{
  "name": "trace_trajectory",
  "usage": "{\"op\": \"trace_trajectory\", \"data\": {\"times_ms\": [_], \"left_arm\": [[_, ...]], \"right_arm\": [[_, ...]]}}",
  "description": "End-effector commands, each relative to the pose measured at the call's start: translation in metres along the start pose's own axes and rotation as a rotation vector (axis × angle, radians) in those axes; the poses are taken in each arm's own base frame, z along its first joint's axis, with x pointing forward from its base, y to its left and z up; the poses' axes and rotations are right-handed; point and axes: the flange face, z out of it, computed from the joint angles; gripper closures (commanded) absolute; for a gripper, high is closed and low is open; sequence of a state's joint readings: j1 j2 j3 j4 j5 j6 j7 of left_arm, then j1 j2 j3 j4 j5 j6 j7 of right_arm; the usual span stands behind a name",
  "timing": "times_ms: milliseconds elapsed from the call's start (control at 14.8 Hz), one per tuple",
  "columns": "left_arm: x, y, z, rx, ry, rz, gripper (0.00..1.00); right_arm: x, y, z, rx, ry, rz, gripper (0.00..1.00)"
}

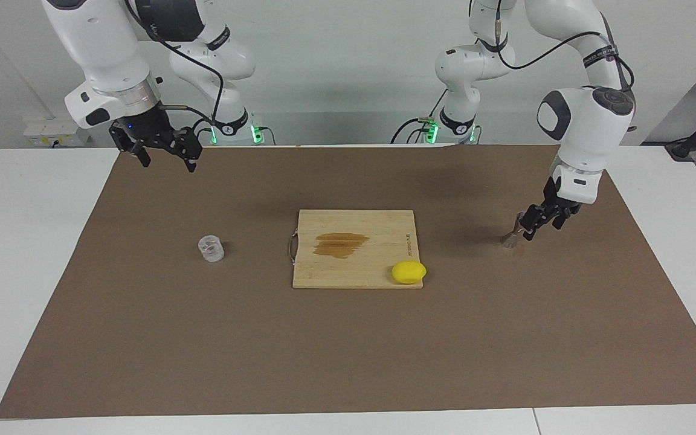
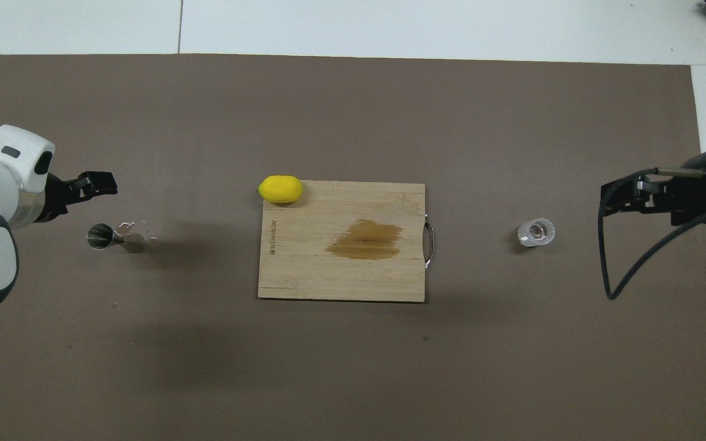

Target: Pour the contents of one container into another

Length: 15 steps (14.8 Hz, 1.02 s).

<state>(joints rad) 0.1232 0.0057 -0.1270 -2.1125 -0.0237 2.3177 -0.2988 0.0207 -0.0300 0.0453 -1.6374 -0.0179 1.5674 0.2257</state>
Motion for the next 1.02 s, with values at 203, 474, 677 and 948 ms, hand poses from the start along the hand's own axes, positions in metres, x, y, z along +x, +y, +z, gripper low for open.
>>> {"op": "trace_trajectory", "data": {"times_ms": [203,474,677,948], "left_arm": [[-0.012,0.014,0.001,0.011,-0.036,0.028,0.0],[-0.026,0.046,-0.007,0.031,-0.132,0.095,0.0],[-0.031,0.051,-0.006,0.035,-0.145,0.103,0.0],[-0.016,0.021,-0.006,-0.002,-0.17,0.065,0.0]], "right_arm": [[-0.002,0.001,-0.002,0.016,-0.01,0.009,0.0],[-0.002,0.0,-0.002,0.016,-0.01,0.007,0.0],[-0.002,0.001,-0.002,0.016,-0.01,0.009,0.0],[-0.002,0.001,-0.002,0.016,-0.01,0.009,0.0]]}}
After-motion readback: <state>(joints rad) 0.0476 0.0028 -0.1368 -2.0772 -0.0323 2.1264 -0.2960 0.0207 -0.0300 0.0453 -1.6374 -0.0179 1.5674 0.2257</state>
